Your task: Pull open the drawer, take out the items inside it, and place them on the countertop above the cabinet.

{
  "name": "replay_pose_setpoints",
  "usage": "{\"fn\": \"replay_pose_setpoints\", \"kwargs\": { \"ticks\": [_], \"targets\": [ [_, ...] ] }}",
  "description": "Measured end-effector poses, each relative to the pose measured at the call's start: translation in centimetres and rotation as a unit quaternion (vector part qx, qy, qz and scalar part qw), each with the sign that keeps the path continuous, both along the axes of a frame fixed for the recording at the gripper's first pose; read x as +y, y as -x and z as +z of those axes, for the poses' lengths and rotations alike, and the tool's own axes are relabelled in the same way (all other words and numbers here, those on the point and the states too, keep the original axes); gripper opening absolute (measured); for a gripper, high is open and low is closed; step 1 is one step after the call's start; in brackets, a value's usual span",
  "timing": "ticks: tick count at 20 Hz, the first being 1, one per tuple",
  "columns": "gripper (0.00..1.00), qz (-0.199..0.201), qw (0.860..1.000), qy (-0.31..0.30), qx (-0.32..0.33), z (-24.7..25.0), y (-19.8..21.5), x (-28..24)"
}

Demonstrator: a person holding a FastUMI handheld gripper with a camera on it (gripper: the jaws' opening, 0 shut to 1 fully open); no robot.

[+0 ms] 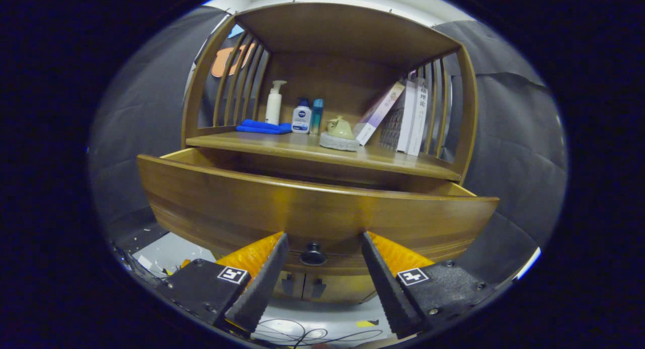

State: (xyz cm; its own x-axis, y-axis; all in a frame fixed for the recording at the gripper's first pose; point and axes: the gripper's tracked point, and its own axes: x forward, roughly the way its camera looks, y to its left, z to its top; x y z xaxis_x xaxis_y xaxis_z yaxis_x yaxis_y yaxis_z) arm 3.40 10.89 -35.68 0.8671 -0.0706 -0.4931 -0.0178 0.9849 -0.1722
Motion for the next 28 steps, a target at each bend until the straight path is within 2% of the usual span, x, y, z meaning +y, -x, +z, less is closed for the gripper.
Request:
{"fn": "replay_pose_setpoints", "kwargs": {
  "ticks": [6, 16, 28],
  "targets": [
    [0.93, 0.003, 1.000, 0.024, -0.010, -0.2, -2.8, 0.1],
    [0.93, 0.002, 1.000, 0.027, -0.013, -1.0, -6.8, 0.2],
    [0.92, 0.003, 0.998, 0.059, -0.019, -1.2, -8.7, 0.5]
  ]
}}
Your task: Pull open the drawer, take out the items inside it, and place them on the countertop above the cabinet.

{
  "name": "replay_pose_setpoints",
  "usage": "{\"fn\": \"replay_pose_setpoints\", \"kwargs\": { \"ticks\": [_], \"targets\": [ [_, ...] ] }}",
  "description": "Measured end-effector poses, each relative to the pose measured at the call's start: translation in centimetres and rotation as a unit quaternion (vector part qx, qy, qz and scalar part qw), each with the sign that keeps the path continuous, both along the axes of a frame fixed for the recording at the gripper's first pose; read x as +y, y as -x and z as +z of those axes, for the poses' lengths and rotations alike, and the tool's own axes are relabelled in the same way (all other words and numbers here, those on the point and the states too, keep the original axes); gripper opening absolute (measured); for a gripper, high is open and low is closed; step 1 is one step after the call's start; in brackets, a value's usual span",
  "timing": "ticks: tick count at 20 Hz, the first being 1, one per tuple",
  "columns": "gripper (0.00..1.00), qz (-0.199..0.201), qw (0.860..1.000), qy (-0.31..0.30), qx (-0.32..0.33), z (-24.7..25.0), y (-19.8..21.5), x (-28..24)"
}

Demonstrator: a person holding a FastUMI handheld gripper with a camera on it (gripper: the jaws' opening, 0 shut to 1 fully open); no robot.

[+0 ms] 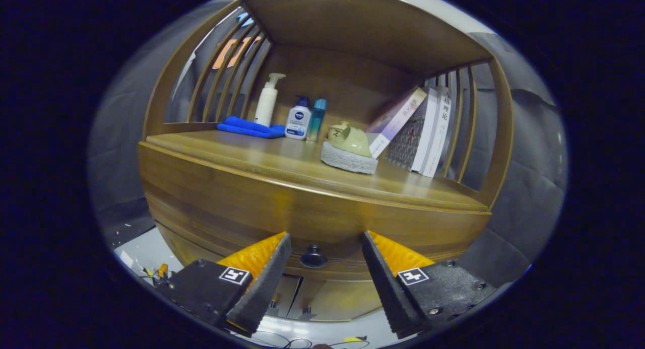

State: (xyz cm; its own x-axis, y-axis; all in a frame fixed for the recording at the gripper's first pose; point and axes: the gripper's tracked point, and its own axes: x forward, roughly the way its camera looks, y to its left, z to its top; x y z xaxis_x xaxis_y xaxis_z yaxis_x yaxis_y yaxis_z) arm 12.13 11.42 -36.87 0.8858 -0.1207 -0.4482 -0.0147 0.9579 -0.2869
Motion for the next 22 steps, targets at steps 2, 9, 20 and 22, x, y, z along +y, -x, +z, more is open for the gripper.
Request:
{"fn": "replay_pose_setpoints", "kwargs": {
  "ticks": [2, 9, 20, 22],
  "targets": [
    [0.92, 0.004, 1.000, 0.000, 0.002, 0.9, 0.0, -0.2],
    [0.92, 0.041, 0.997, -0.052, -0.048, 12.1, 2.2, 0.6],
    [0.92, 0.079, 0.981, -0.085, -0.156, 33.4, 9.9, -2.0],
    [0.92, 0.081, 0.978, -0.102, -0.161, 36.0, 11.1, -2.3]
  ]
}}
